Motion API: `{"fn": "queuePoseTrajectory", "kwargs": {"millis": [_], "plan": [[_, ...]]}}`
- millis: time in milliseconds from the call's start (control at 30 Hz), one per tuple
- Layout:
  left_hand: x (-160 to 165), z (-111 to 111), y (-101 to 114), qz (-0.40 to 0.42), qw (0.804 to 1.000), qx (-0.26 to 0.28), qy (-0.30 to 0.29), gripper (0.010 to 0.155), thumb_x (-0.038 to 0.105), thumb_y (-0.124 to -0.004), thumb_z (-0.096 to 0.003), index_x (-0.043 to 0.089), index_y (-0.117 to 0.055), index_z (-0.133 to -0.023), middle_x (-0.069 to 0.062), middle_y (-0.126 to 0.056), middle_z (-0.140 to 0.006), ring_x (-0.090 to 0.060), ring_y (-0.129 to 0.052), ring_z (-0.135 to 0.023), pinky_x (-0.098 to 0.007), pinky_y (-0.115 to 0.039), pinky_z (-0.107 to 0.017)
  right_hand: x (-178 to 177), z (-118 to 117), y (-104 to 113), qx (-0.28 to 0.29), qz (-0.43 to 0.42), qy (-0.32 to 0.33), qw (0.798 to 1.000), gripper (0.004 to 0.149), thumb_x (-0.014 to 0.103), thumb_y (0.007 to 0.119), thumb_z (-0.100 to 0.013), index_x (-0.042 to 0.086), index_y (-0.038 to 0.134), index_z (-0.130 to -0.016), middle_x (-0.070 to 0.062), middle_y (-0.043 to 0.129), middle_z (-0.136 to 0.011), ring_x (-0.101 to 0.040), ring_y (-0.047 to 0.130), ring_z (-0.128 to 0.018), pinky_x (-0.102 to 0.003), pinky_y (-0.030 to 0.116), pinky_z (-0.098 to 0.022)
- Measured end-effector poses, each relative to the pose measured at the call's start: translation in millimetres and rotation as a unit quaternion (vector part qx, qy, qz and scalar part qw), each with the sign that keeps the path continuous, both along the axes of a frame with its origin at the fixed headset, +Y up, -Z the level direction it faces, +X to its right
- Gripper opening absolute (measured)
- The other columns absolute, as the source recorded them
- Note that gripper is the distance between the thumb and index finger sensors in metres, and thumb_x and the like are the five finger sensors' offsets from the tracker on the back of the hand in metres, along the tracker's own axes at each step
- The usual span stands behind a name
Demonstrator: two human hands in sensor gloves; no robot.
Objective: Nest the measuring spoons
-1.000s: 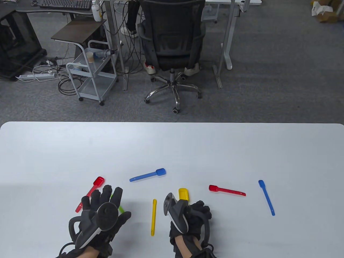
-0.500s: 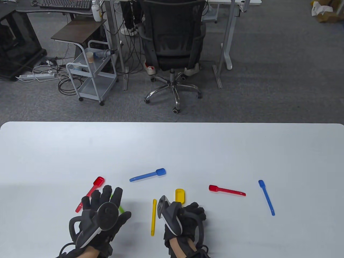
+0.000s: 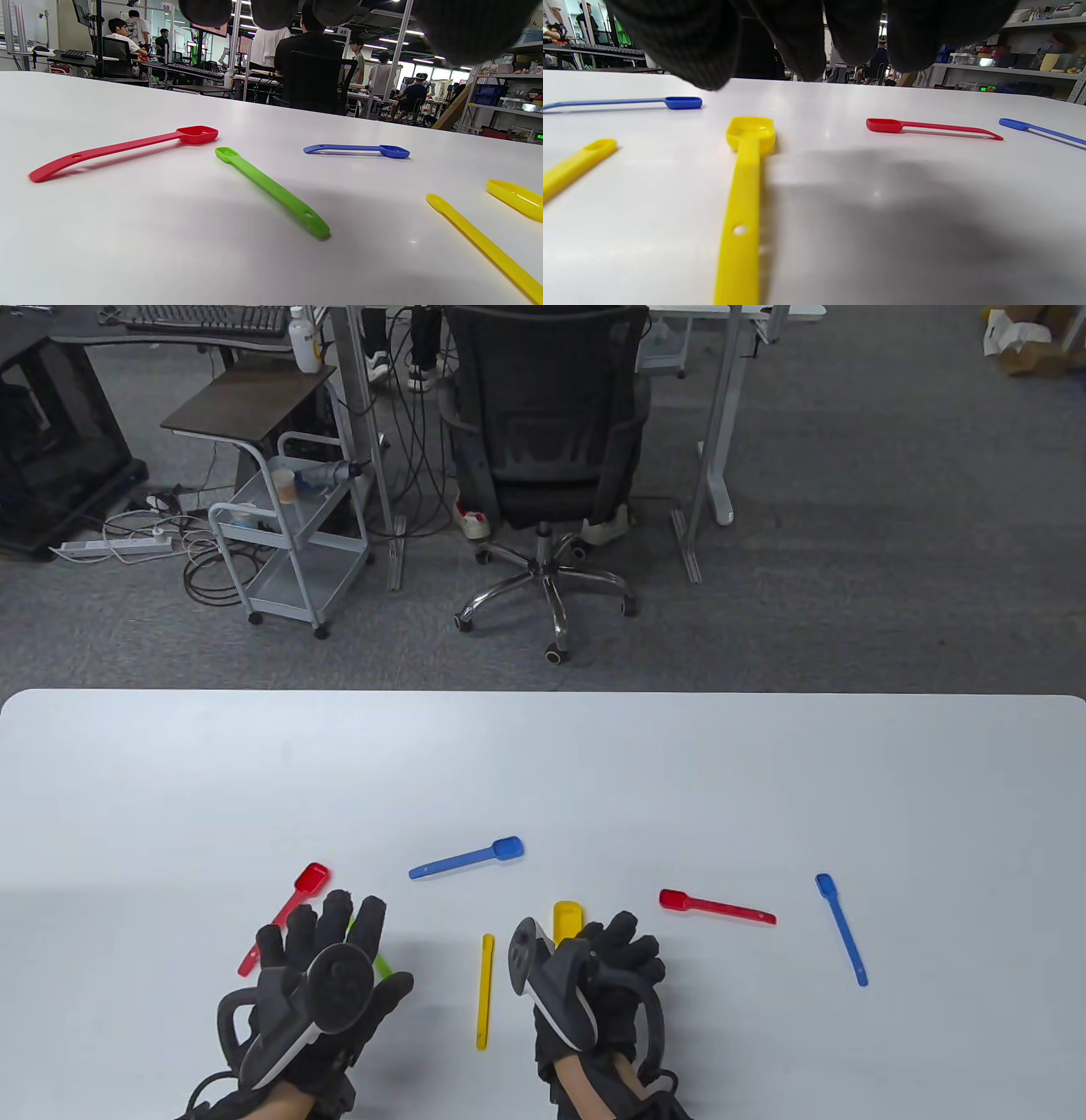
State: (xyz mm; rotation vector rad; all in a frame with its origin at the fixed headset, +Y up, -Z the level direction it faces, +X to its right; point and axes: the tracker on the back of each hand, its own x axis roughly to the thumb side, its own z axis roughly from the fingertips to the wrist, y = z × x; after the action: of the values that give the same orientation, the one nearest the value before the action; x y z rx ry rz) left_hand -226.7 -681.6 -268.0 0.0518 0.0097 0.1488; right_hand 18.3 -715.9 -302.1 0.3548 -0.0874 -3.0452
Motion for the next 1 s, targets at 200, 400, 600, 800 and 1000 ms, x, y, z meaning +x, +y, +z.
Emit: {"fn": "queuePoseTrajectory", "kwargs": {"millis": [200, 400, 600, 800, 1000], "plan": [[-1, 0, 0, 0.001, 1.000, 0.002, 0.002, 0.087, 0.068, -0.081, -0.0403, 0.036, -0.054, -0.116, -0.006, -0.053, -0.125, -0.053, -0.059, -0.115, -0.070, -0.039, -0.080, 24, 2, 16, 0.025, 0.000, 0.006, 1.000, 0.069, 0.048, 0.075, -0.051, 0.009, 0.067, -0.108, -0.031, 0.056, -0.119, -0.064, 0.067, -0.096, -0.072, 0.059, -0.065], [-2, 0, 0, 0.000, 1.000, 0.003, 0.005, 0.087, 0.068, -0.081, -0.0401, 0.036, -0.054, -0.116, -0.006, -0.054, -0.125, -0.052, -0.059, -0.115, -0.070, -0.039, -0.080, 63, 5, 26, 0.050, -0.010, 0.004, 0.999, 0.069, 0.048, 0.075, -0.051, 0.009, 0.067, -0.108, -0.030, 0.056, -0.120, -0.063, 0.066, -0.098, -0.071, 0.058, -0.067], [-3, -1, -1, 0.000, 1.000, 0.002, 0.007, 0.088, 0.069, -0.081, -0.0399, 0.035, -0.052, -0.116, -0.006, -0.053, -0.125, -0.052, -0.060, -0.115, -0.070, -0.040, -0.081, 107, 10, 21, 0.069, -0.034, 0.007, 0.997, 0.068, 0.047, 0.076, -0.050, 0.010, 0.068, -0.107, -0.028, 0.057, -0.120, -0.060, 0.066, -0.099, -0.070, 0.057, -0.068], [-4, -2, -2, 0.000, 1.000, 0.002, 0.011, 0.090, 0.069, -0.081, -0.0396, 0.035, -0.050, -0.117, -0.005, -0.055, -0.125, -0.051, -0.061, -0.115, -0.069, -0.041, -0.081, 149, 15, 14, 0.092, -0.066, 0.020, 0.993, 0.067, 0.047, 0.076, -0.050, 0.011, 0.070, -0.106, -0.026, 0.060, -0.119, -0.059, 0.069, -0.098, -0.069, 0.059, -0.067], [-5, -5, -6, -0.003, 1.000, 0.002, 0.010, 0.089, 0.069, -0.081, -0.0395, 0.034, -0.051, -0.116, -0.005, -0.057, -0.124, -0.049, -0.066, -0.114, -0.066, -0.046, -0.082, 176, 17, 10, 0.104, -0.064, 0.045, 0.992, 0.066, 0.046, 0.076, -0.050, 0.012, 0.070, -0.105, -0.025, 0.061, -0.119, -0.057, 0.070, -0.099, -0.067, 0.060, -0.068]]}}
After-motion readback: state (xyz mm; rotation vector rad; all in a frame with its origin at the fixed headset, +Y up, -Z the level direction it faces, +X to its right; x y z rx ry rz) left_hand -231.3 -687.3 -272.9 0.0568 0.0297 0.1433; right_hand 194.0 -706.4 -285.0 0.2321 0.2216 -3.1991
